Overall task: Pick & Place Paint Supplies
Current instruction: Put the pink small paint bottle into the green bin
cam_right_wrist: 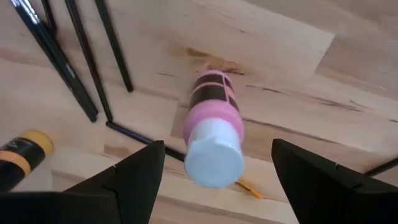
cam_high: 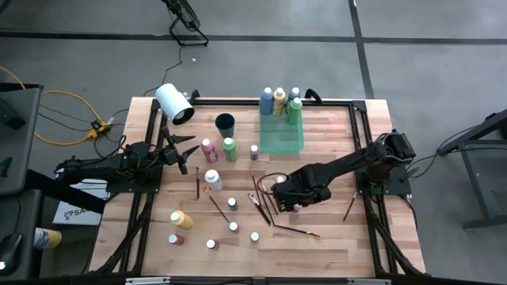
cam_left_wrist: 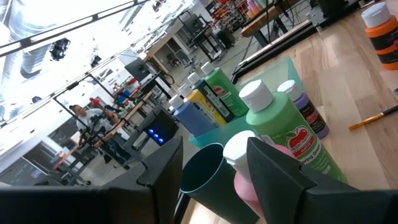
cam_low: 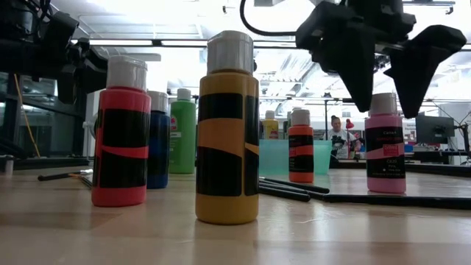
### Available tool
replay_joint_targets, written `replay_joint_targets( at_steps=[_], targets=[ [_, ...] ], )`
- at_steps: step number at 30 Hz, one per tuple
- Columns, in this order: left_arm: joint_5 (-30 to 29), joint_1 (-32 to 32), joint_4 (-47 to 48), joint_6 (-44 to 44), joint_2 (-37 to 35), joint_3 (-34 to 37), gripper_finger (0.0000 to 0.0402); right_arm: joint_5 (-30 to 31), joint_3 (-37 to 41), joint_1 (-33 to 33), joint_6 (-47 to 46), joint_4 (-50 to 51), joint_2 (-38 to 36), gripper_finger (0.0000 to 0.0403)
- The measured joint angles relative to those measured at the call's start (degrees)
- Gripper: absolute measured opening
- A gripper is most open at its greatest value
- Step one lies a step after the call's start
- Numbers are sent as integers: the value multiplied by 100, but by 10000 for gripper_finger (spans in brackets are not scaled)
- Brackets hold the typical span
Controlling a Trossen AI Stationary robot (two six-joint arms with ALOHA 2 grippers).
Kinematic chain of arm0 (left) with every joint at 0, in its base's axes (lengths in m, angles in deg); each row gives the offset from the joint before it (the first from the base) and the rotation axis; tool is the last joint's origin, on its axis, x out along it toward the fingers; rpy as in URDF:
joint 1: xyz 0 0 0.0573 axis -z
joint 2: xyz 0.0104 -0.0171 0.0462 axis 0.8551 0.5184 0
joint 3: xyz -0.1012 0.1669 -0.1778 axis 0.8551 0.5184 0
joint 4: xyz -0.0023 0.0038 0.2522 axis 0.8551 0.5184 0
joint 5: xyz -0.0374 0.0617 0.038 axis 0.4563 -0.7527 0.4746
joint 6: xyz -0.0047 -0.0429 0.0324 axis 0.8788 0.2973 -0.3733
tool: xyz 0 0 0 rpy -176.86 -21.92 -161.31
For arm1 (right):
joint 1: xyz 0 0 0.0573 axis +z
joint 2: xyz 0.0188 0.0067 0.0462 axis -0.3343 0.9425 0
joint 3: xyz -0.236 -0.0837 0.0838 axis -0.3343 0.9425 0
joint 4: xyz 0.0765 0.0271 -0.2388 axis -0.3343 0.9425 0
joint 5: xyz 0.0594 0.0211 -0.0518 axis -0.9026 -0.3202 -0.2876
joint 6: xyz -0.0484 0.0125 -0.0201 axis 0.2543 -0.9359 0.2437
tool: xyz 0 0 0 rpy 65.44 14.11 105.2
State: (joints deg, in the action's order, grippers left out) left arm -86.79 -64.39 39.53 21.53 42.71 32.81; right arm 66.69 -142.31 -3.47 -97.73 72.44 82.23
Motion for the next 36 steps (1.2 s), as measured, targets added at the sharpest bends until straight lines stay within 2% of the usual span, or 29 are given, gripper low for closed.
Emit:
replay_joint_targets(
  at_steps=[6, 11, 24, 30, 34, 36],
  targets=[
    [0, 1, 0, 0, -2, -2, 173, 198, -2, 126, -74, -9, -9, 278],
    [0, -1, 0, 0, -2, -2, 173, 352, -2, 124, 53, -21, -9, 233],
    [0, 1, 0, 0, -2, 0, 173, 268, -3, 125, 219, -44, -9, 121],
    [0, 1, 0, 0, 0, 0, 173, 263, -109, 98, 359, 51, -128, 115],
    [0, 1, 0, 0, -2, 0, 173, 293, -546, -108, 681, 789, -234, 115],
    [0, 0, -1, 0, 0, 0, 173, 500, -831, -292, 956, 1249, -298, 115]
  ],
)
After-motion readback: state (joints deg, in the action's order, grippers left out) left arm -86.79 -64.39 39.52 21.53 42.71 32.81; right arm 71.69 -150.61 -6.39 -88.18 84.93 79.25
